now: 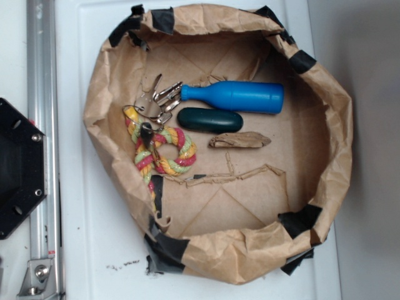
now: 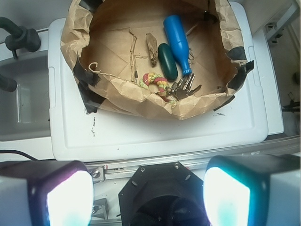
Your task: Grab the wood chip.
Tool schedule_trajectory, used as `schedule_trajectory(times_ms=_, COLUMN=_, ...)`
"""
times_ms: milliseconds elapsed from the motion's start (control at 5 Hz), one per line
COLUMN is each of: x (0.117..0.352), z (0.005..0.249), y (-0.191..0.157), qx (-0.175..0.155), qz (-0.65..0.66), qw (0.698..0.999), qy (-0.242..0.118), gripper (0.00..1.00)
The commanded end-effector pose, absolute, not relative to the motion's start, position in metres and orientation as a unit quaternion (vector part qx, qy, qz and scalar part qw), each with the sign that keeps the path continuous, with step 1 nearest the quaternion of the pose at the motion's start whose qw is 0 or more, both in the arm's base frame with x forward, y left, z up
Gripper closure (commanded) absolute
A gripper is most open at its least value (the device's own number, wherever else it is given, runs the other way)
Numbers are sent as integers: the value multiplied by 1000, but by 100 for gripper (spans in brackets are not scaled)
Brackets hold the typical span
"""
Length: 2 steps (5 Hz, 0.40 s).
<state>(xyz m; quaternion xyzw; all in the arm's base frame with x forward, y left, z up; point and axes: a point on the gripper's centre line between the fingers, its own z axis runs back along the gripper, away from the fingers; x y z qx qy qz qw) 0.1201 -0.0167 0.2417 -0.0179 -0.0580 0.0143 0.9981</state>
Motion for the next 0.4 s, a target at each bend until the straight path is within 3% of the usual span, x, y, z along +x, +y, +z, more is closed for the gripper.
schedule_trajectory(times_ms=0, x=222, z=201, y=21, qx=17, qz=-69, qw=994, qy=-88, gripper=0)
schedule_trajectory(times_ms=200, x=260, z=166, y=22, qx=8, qz=-142, qw=987, qy=-74, gripper=0)
